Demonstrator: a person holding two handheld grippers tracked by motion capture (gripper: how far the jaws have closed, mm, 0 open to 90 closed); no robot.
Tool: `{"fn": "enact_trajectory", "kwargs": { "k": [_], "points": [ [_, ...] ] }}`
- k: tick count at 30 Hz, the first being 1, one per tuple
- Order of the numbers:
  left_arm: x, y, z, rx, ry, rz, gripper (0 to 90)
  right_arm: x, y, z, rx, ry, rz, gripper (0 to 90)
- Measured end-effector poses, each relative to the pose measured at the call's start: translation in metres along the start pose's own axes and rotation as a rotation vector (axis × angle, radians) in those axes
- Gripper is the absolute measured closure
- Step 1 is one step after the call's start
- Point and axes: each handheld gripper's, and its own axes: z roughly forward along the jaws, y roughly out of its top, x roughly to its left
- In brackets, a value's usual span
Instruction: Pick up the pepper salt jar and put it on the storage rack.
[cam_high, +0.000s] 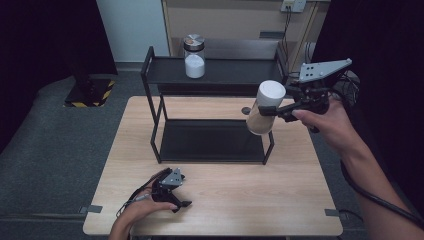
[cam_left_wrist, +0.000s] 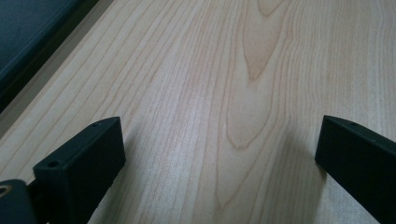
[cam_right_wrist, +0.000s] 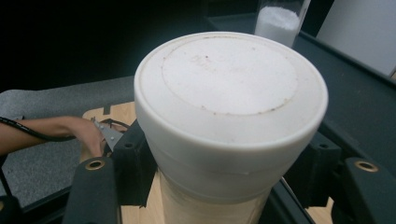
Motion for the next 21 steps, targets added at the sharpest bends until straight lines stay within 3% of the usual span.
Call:
{"fn": "enact_trajectory", "kwargs": {
  "k": [21],
  "points": [
    [-0.002, -0.001, 0.0, -0.003, 0.006, -0.01, 0.0, -0.031, 0.051, 0.012, -0.01, -0.007, -0.023, 36.3]
  ]
}}
